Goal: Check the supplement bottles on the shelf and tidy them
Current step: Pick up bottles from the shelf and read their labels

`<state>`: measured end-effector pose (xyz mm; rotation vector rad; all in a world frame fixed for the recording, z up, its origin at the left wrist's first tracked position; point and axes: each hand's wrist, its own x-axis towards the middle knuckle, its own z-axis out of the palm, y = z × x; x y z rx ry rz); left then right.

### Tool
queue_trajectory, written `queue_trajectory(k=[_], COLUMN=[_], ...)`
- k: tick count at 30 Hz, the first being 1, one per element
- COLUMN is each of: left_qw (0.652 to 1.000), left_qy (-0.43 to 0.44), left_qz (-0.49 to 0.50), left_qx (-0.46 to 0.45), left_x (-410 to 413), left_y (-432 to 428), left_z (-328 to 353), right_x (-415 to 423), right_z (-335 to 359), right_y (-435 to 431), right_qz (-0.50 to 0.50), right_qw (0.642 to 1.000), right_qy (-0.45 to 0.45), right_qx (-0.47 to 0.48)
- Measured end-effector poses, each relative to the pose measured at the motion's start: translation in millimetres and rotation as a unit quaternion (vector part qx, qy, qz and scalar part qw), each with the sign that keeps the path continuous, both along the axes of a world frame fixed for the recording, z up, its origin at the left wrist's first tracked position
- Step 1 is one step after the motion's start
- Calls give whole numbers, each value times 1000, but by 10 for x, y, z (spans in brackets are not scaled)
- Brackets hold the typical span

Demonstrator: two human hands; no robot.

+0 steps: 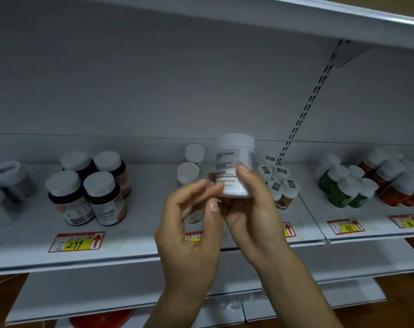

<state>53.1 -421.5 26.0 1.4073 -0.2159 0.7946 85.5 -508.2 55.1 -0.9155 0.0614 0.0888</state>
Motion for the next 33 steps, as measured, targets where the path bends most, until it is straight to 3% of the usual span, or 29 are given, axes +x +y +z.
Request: queue_trajectory(k=[8, 11, 13, 16, 21, 24, 27, 30, 33], left_qw=[995, 994, 993, 985, 969, 968, 971, 971, 972], left_qy=[88, 97, 100, 122, 166, 166, 151, 153, 165], left_qz=[-7, -12, -33, -95, -170, -184, -182, -179, -166], left_qx=[-44, -47, -50, -80, -64, -49, -26, -32, 10], left_x=[183, 200, 204, 231, 260, 238, 247, 307, 405], left_y=[144, 149, 143, 152, 170, 153, 164, 236, 267], left_z=[46, 46, 69, 81, 45, 32, 21, -6, -26], right_x=[33, 45, 46, 37, 87, 111, 124, 204, 278], right_z=[31, 37, 8, -65, -177, -218, -161, -73, -47], right_y=[-52, -27, -24, -45, -143, -166, -188, -247, -281], right_qz=[90, 109, 93, -2, -160, -184, -166, -97, -42], right_qw=[979, 980, 993, 986, 884, 859, 877, 922, 903], right_qy=[154, 143, 73, -65, -246, -258, -214, -122, -85], right_qx=[101, 84, 26, -156, -365, -401, -397, -355, -418])
